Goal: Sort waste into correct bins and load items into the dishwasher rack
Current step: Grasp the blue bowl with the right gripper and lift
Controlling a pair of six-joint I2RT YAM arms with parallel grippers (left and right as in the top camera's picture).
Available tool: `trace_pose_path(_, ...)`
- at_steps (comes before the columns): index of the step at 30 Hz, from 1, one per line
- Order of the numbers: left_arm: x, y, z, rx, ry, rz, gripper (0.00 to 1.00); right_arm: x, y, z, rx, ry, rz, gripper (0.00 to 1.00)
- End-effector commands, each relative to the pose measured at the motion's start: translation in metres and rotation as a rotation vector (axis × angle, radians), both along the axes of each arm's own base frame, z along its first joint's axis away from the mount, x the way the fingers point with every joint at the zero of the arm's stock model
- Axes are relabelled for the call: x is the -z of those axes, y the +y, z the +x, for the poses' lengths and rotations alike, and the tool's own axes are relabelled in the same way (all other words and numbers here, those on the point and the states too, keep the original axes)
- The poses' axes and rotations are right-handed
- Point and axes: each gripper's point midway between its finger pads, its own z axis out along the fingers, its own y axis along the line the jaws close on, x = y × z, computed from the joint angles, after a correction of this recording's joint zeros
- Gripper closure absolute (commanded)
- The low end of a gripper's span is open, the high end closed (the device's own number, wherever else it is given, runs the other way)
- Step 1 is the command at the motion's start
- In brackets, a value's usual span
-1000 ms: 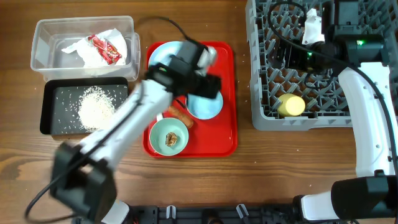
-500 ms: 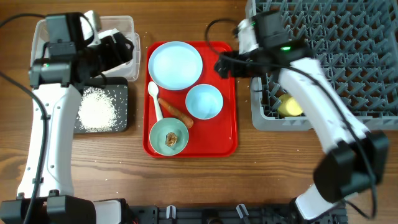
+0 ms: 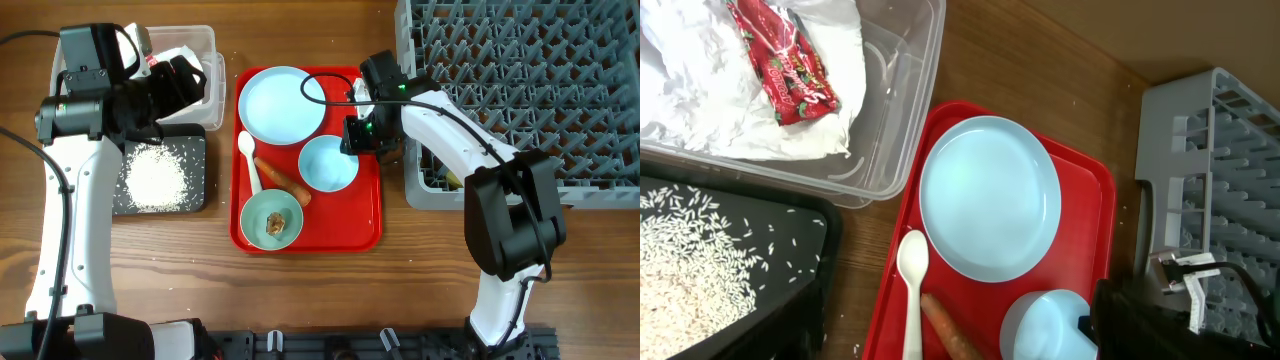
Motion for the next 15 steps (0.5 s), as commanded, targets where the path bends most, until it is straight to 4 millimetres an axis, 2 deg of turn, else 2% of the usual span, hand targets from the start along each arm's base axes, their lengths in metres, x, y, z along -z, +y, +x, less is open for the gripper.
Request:
trace_pose_path(1,0.002,-0.001,0.0,0.005,0.007,-0.014,0.15,0.014,-0.007,-0.001,0.007,0.0,-0.04,0.67)
trace_pose_path(4,0.003,-0.001,-0.001,0.005,0.015,-0.016,0.16,0.023,-0.013,-0.003,0.014,-0.008,-0.073,0.69)
trace_pose_path(6,0.004,-0.001,-0.003,0.005,0.023,-0.016,0.16,0.024,-0.016,-0.001,0.025,-0.014,-0.09,0.82)
trace_pose_path(7,0.005,-0.002,-0.004,0.005,0.027,-0.017,0.16,0.02,-0.015,0.003,0.026,-0.031,-0.083,0.96)
trace_pose_path(10,0.005,-0.001,-0.003,0.005,0.025,-0.016,0.16,0.011,-0.016,0.011,0.034,-0.066,-0.085,0.96)
trace_pose_path(12,0.005,-0.001,-0.003,0.005,0.025,-0.016,0.15,0.0,-0.019,0.018,0.046,-0.103,-0.105,0.96)
trace_pose_path(14,0.005,-0.001,-0.003,0.005,0.026,-0.016,0.14,-0.025,-0.03,0.031,0.073,-0.175,-0.148,0.96)
trace_pose_path(15,0.005,-0.001,-0.004,0.004,0.026,-0.016,0.09,-0.043,-0.037,0.038,0.093,-0.224,-0.178,0.96)
